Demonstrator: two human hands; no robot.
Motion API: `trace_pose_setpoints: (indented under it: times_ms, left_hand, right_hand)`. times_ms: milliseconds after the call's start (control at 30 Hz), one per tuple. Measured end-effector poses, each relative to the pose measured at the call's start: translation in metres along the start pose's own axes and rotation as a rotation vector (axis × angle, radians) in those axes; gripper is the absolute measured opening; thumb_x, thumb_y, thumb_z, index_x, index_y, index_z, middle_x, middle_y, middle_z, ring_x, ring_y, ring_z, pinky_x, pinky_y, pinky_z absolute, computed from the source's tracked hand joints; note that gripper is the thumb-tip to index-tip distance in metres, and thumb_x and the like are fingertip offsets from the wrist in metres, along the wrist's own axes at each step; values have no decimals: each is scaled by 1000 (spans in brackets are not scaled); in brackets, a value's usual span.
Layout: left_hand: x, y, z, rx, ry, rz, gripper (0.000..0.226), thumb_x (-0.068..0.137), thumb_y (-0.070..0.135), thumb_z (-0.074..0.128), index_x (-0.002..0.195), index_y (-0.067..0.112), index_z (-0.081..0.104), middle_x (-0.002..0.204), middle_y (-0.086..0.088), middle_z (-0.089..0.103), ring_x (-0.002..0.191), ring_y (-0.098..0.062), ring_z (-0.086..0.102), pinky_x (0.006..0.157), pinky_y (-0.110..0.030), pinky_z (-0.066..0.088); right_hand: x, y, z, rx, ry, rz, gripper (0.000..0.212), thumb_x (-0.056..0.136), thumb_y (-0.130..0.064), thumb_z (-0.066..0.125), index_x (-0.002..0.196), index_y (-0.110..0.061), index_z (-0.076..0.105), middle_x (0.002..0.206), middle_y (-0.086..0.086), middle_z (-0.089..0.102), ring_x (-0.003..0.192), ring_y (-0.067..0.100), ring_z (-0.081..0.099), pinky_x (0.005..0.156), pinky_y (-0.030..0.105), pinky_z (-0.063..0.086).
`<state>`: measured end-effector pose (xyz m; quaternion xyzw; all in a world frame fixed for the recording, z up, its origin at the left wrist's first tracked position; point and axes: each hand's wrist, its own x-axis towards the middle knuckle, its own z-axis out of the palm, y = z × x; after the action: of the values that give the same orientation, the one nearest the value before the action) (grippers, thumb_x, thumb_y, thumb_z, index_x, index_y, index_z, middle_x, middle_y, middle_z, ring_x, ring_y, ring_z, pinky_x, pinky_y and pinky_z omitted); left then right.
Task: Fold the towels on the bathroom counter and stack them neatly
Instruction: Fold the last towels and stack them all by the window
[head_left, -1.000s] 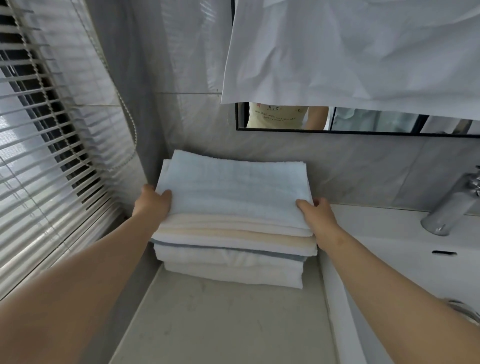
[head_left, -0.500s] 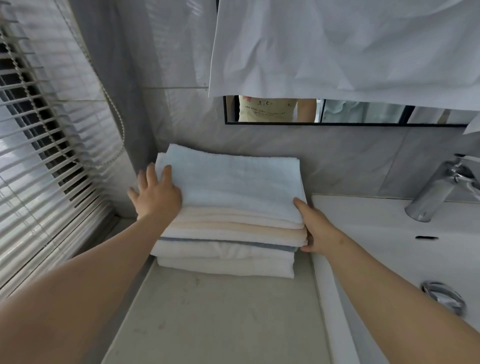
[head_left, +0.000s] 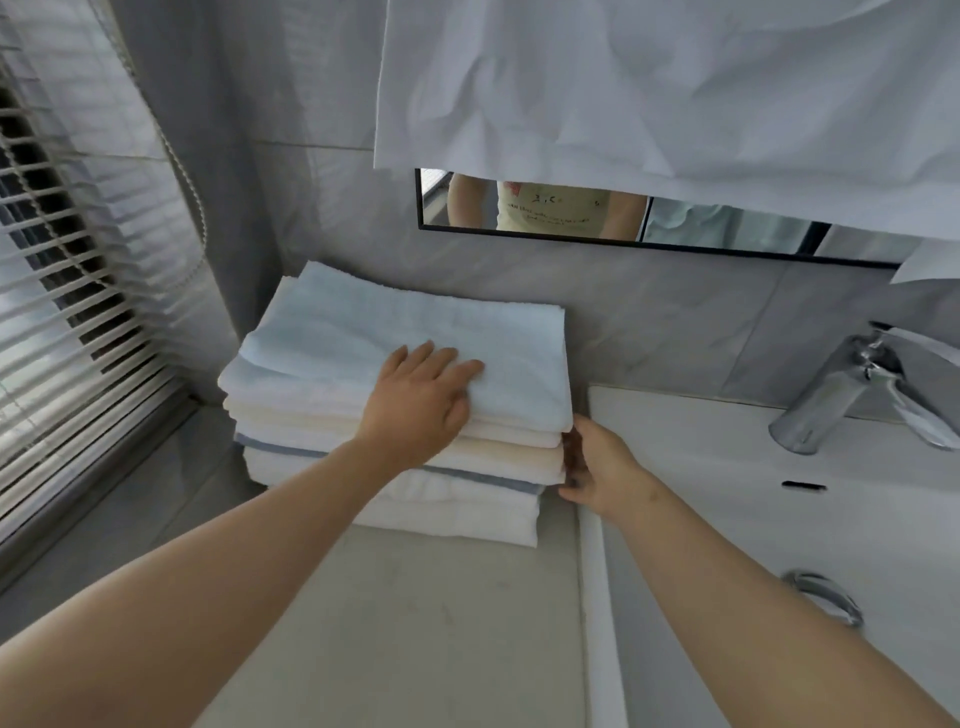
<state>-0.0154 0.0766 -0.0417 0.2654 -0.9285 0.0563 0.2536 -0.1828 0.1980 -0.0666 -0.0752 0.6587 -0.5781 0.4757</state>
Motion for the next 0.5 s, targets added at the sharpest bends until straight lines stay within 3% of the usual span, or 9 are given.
trace_pose_setpoints:
  times_ms: [100, 200, 267, 333, 400, 500]
  left_hand:
    - [4, 25, 5, 138, -183, 156, 55, 88, 51, 30, 133, 28, 51, 135, -4, 54, 130, -33, 45, 102, -57, 33]
    - [12, 46, 10, 195, -287, 120, 51, 97, 50, 31, 144, 32, 31, 148, 6, 37, 141, -21, 26, 113, -50, 14]
    - [22, 55, 11, 66, -216, -49, 42, 99, 42, 33, 139, 29, 42, 133, 5, 54, 129, -17, 44, 112, -41, 16]
    - [31, 61, 10, -45, -98, -196, 38, 101, 38, 32, 130, 25, 51, 103, 1, 68, 94, -18, 60, 106, -33, 26]
    - [36, 66, 9, -89, -38, -270, 36, 101, 36, 31, 125, 22, 54, 85, -2, 68, 71, -19, 53, 97, -31, 32]
    - [31, 71, 10, -137, -14, -280, 36, 101, 34, 33, 130, 24, 52, 88, -1, 68, 79, -20, 59, 103, -31, 28]
  right_hand:
    - [-4, 3, 0, 62, -69, 35, 16, 94, -32, 51, 92, -17, 59, 86, 3, 62, 79, 19, 59, 61, 32, 44]
    - [-3, 6, -1, 103, -81, 57, 13, 94, -27, 51, 96, -17, 58, 90, 3, 63, 81, 19, 59, 66, 32, 46]
    - [-1, 7, -4, 118, -76, 57, 11, 95, -21, 49, 98, -14, 57, 90, 4, 62, 81, 19, 58, 73, 33, 47]
    - [-2, 5, -6, 99, -76, 12, 11, 95, -20, 49, 97, -13, 58, 89, 5, 63, 80, 19, 59, 71, 31, 48]
    - [-2, 1, -5, 77, -47, -74, 16, 95, -25, 49, 98, -15, 61, 91, 4, 65, 80, 19, 60, 69, 30, 49]
    - [0, -7, -4, 49, 11, -227, 16, 93, -26, 50, 96, -20, 64, 99, 5, 67, 83, 19, 59, 76, 31, 48]
